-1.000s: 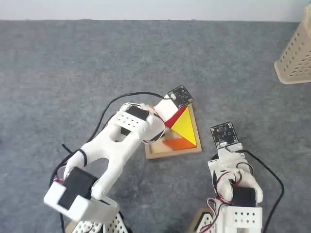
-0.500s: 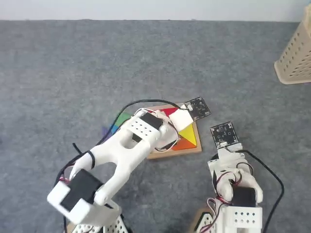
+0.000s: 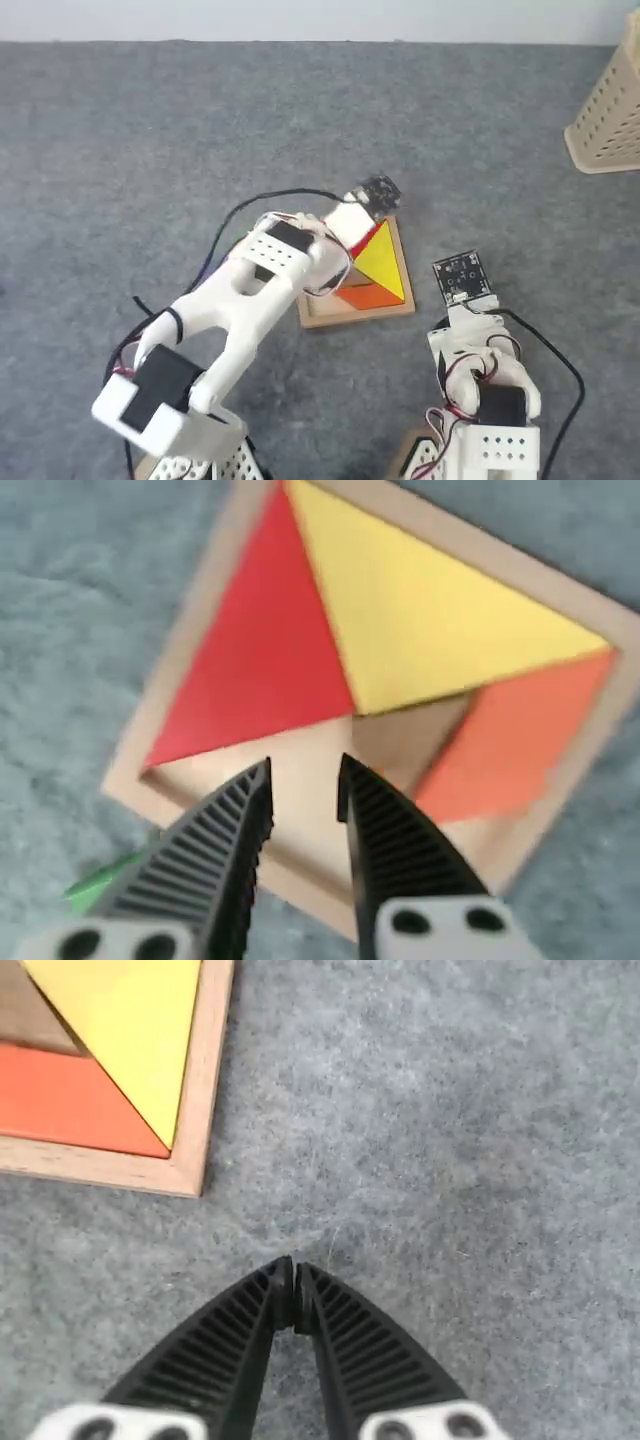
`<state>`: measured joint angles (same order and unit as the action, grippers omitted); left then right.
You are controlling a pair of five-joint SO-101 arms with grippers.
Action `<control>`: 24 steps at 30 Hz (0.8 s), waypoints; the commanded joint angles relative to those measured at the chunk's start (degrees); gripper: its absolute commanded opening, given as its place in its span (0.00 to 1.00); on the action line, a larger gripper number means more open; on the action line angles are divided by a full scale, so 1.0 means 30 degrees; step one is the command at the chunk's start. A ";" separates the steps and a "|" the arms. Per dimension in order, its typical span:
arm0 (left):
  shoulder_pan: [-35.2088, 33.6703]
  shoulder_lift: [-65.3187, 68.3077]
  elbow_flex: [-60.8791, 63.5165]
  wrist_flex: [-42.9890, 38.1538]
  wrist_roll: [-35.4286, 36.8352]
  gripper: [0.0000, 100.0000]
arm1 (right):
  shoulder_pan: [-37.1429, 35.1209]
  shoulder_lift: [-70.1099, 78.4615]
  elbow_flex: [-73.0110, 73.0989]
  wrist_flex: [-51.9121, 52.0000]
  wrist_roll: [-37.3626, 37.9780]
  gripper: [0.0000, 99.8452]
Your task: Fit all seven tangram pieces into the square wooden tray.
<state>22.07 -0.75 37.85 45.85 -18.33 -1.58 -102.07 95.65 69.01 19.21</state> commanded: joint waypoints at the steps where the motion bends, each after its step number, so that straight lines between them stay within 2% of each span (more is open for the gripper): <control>1: -0.0527 -0.0088 -0.0571 -0.0967 0.0527 0.10 | 0.0220 0.0161 0.0293 0.0103 0.0205 0.01; 6: 0.0586 -0.0088 -0.0015 -0.0791 0.0469 0.10 | 0.0220 0.0161 0.0293 0.0103 0.0205 0.01; 11: 0.2462 -0.0088 0.0747 -0.0850 -0.0615 0.10 | 0.0220 0.0161 0.0293 0.0103 0.0205 0.01; 14: 0.2725 -0.0088 0.0718 -0.0821 -0.0557 0.10 | 0.0220 0.0161 0.0293 0.0103 0.0205 0.01; 19: 0.1729 -0.0352 0.0513 -0.0791 -0.0498 0.10 | 0.0220 0.0161 0.0293 0.0103 0.0205 0.01; 24: -0.0733 -0.0352 -0.0513 -0.0762 0.0733 0.10 | 0.0220 0.0161 0.0293 0.0103 0.0205 0.01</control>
<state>23.47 -0.57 39.60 44.44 -18.59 -1.58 -102.07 95.65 69.01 19.21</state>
